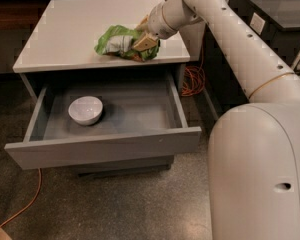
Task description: Pick green rice chip bag from top drawer and place on counter
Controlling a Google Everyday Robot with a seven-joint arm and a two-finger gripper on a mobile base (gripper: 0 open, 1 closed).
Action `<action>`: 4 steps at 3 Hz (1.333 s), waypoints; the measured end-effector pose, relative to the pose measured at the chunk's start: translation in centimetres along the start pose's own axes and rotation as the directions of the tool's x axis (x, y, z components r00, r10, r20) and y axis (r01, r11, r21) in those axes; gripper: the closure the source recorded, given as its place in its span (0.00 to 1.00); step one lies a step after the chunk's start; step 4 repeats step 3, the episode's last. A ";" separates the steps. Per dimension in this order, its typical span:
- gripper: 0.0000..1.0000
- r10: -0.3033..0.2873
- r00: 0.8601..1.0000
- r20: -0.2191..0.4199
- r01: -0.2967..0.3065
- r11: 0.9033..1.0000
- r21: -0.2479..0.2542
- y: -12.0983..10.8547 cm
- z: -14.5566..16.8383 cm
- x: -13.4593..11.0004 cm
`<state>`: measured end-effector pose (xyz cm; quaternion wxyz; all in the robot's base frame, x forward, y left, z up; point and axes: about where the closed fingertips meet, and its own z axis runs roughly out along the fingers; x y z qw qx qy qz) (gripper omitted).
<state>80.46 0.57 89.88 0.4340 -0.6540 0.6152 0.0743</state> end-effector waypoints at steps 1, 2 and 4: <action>0.05 0.000 1.000 0.001 0.000 1.000 -0.005 0.2 0.4 0.0; 0.00 0.000 1.000 0.002 0.000 1.000 -0.009 0.3 0.6 0.0; 0.00 0.000 1.000 0.002 0.000 1.000 -0.009 0.3 0.6 0.0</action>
Offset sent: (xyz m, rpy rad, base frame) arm 0.0003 0.0030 -0.0031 -0.0002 0.0042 0.0040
